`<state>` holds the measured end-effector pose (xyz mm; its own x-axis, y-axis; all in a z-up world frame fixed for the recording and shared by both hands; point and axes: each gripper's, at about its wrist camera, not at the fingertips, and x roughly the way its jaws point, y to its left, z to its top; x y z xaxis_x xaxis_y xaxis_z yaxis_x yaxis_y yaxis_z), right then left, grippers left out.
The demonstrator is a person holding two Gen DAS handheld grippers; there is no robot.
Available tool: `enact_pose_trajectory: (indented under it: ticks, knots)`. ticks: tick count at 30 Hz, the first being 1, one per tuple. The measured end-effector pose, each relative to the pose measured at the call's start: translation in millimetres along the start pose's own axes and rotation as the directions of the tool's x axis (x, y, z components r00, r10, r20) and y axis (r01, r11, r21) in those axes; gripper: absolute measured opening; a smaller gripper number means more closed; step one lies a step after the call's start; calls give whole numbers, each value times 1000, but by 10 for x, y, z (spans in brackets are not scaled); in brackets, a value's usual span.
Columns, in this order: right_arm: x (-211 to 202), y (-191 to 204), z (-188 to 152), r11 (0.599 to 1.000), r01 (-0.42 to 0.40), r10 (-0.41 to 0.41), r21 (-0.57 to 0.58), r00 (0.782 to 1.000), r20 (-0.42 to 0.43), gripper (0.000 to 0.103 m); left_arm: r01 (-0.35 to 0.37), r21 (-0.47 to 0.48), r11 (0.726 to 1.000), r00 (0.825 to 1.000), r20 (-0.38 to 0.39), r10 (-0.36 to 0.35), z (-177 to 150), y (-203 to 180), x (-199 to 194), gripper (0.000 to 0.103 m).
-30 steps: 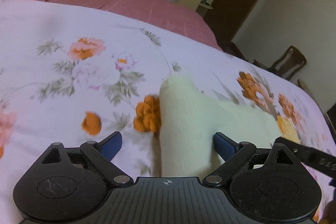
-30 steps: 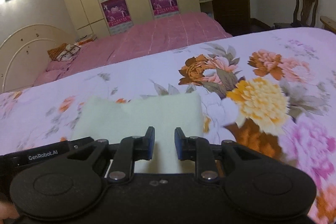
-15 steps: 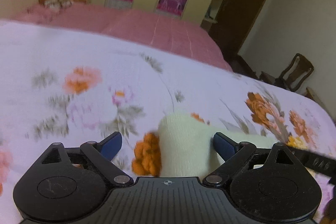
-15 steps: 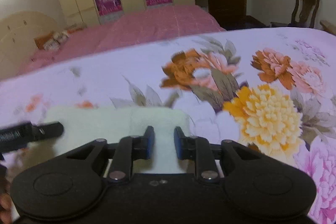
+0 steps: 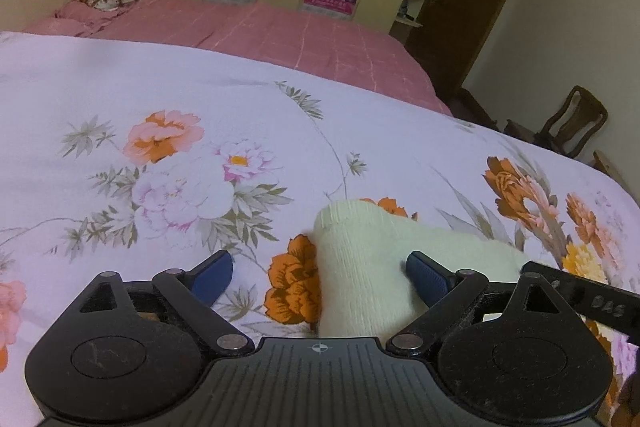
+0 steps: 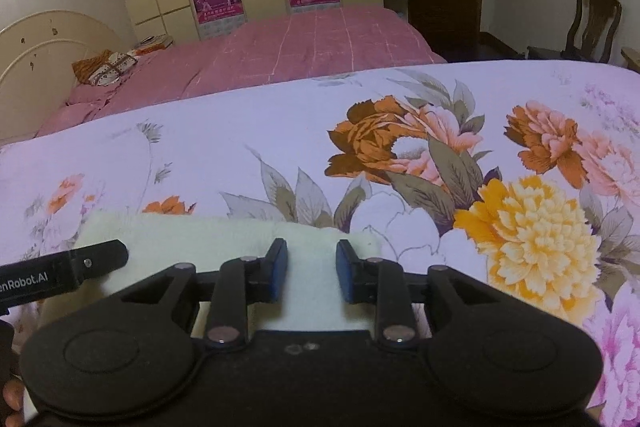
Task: Fold small clothes
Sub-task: 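Move both open grippers over the folded sweater bundle, then position both open grippers at the end of the sweater bundle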
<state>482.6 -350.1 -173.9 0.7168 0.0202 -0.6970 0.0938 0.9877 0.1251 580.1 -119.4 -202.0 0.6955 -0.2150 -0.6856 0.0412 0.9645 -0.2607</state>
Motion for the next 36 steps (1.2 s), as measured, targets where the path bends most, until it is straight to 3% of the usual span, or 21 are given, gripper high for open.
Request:
enact_pose_trajectory:
  ticks: [3,8,16,20,25,30,34,36]
  knots:
    - [-177,-17,-7,999,-23,22,38,999,29,29,-2,12,1000,1000,5,2,-13,-3,-72,93]
    - [-451,23,-120,1000,-25,25,7,998,54,34,21,59,998,1000,10,-21,-83,-46,-257,93]
    - [-788,81,-386,1000,-17,18,-18,996,90,34,63,108,992,998,-5,-63,-391,-63,-549,93]
    - [-628,98,-549,998,16,-14,-63,1000,21,32,66,91,994,998,-24,-64,-482,-47,-510,93]
    - [-757,75,-519,1000,2,-1,-27,999,35,34,82,104,991,997,-12,-81,-496,-51,-741,93]
    - [-1086,125,-677,998,-30,33,-48,998,56,34,102,141,985,995,-30,-99,-756,-2,-905,93]
    - [-945,195,-879,992,38,-39,-120,999,-2,34,94,132,987,995,-41,-89,-870,-18,-879,93]
    - [-989,174,-882,996,29,-29,-90,1000,4,34,108,133,985,993,-57,-101,-878,-27,-946,93]
